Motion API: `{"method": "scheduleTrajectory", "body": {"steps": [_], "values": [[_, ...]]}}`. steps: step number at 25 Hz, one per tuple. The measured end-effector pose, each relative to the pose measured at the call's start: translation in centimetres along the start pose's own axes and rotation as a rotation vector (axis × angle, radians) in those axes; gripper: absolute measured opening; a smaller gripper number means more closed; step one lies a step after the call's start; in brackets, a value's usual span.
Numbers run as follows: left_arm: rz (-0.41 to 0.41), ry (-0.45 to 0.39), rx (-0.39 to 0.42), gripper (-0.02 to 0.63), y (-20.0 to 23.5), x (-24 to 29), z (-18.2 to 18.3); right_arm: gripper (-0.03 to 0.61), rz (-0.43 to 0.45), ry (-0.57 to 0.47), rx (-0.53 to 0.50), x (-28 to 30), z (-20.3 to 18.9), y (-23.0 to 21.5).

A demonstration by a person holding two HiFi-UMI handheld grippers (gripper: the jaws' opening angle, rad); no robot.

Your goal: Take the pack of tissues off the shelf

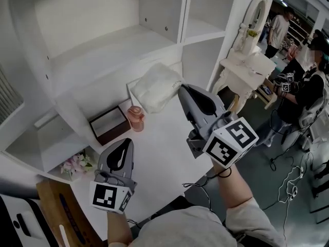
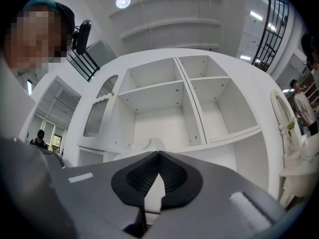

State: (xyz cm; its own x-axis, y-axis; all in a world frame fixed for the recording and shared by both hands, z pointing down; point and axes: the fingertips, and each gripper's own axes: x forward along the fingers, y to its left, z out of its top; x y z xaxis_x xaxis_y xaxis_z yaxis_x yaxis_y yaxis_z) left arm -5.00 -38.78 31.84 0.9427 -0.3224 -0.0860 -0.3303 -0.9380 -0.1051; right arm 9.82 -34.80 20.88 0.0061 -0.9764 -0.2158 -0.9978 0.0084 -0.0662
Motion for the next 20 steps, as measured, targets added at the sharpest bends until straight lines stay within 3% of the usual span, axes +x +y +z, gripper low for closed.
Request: {"method": "scheduleTrajectory", "body": {"steps": [20], "values": [[-0.006, 0.013, -0.001, 0.002, -0.9, 0.4, -0.4, 0.000, -0.049, 0.129, 0.106, -5.5, -10.2, -0.6]]}}
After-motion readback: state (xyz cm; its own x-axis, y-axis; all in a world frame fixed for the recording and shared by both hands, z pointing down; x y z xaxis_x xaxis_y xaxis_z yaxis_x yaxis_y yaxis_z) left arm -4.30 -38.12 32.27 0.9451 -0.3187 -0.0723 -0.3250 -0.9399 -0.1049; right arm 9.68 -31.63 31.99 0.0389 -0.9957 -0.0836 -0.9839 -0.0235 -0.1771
